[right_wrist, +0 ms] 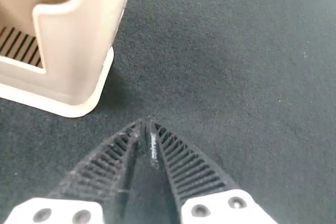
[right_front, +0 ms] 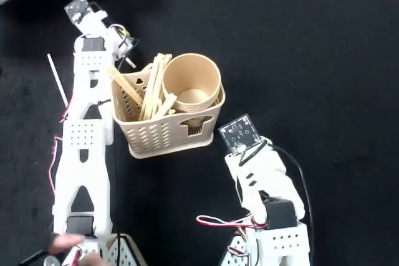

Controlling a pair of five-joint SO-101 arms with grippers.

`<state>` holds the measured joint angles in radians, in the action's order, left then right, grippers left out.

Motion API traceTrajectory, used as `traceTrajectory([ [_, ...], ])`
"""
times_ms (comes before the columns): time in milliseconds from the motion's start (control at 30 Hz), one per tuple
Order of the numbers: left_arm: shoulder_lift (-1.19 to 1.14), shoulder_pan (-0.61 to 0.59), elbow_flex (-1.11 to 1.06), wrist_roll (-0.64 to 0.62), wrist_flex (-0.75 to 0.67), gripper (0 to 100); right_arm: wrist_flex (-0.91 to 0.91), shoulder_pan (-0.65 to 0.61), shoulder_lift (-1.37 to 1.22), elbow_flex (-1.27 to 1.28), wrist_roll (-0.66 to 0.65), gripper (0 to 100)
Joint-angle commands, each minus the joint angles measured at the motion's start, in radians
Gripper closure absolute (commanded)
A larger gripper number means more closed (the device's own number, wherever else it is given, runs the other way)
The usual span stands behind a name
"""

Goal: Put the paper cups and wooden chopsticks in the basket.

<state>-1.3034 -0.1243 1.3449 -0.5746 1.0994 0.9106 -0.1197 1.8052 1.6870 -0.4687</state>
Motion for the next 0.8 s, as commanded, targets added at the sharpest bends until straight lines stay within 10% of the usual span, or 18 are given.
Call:
traceTrajectory([
  [0,0.023,-0.03,-0.038,0.011,0.003,82,0.005,0.009,0.081,-0.004,-0.008,98.6],
  [200,0.015,-0.028,-0.048,0.192,0.058,98,0.005,0.009,0.081,-0.004,-0.008,98.6],
  [767,0.183,-0.114,0.32,0.313,0.609,97,0.005,0.009,0.081,-0.004,-0.008,98.6],
])
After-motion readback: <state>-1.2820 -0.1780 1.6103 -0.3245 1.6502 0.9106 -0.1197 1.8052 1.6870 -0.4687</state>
